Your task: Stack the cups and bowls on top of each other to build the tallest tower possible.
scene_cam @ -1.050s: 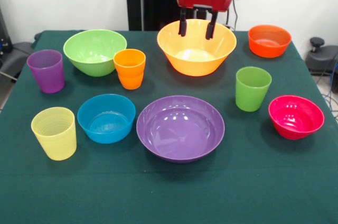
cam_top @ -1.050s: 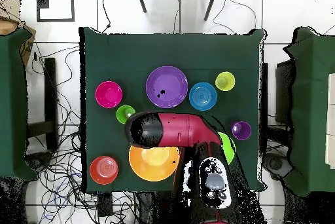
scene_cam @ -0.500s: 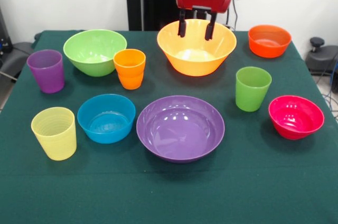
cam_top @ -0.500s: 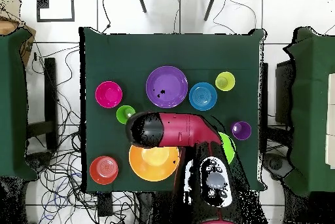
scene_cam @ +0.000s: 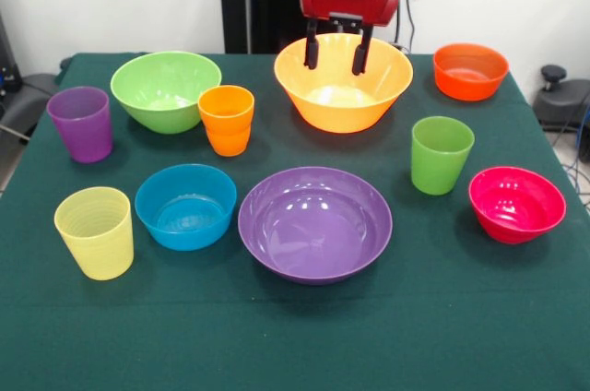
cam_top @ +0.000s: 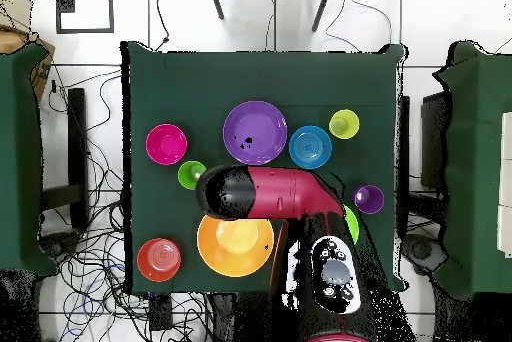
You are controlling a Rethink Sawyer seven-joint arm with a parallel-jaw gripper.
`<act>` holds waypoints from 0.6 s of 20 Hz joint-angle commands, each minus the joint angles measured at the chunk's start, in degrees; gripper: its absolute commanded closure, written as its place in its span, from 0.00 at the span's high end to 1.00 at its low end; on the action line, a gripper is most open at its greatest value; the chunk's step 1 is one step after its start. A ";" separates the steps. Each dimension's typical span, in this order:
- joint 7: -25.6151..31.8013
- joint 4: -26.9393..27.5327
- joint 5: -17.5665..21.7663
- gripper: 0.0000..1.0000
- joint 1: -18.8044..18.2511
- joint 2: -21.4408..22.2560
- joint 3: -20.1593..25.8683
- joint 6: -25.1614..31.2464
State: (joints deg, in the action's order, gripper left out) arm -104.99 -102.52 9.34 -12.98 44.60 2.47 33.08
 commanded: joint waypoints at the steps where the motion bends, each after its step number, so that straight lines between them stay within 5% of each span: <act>1: 2.29 6.25 1.90 1.00 -0.40 -4.21 5.01 7.14; 12: 1.09 10.59 1.75 1.00 0.65 -7.24 4.47 9.38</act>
State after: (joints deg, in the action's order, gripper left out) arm -104.99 -97.01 9.35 -13.06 41.91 2.63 35.36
